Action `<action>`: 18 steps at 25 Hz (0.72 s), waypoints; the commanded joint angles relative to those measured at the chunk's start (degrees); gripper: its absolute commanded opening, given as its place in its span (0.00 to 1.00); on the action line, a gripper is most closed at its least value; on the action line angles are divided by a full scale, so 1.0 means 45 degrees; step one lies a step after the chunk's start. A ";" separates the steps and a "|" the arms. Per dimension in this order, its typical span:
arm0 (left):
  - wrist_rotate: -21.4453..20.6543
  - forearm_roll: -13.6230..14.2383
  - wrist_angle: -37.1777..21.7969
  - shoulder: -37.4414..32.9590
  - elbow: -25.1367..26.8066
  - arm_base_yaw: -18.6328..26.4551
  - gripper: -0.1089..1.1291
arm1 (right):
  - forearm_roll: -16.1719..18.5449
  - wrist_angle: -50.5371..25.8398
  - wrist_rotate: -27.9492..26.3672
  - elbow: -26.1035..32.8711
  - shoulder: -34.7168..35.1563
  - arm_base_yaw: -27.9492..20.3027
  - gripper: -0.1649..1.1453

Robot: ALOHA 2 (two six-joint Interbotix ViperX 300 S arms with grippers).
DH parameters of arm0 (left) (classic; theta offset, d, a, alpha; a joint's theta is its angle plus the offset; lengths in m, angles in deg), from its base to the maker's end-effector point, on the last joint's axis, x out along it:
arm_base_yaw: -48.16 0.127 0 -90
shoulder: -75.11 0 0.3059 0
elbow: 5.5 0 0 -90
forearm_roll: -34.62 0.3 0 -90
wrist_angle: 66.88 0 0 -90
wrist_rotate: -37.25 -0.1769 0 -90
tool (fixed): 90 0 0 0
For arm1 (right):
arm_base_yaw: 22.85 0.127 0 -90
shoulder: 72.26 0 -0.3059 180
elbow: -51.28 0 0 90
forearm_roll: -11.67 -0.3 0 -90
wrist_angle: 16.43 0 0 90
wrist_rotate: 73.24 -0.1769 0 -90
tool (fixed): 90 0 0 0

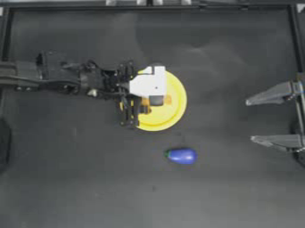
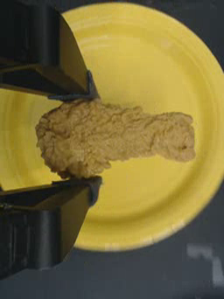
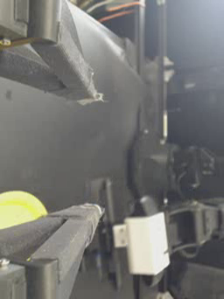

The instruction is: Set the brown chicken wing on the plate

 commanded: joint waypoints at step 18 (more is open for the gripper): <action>-0.0430 -0.0391 0.0234 0.0410 -0.0605 0.0117 0.80 | -0.0020 0.0117 0.0020 0.0137 0.0059 0.0000 0.88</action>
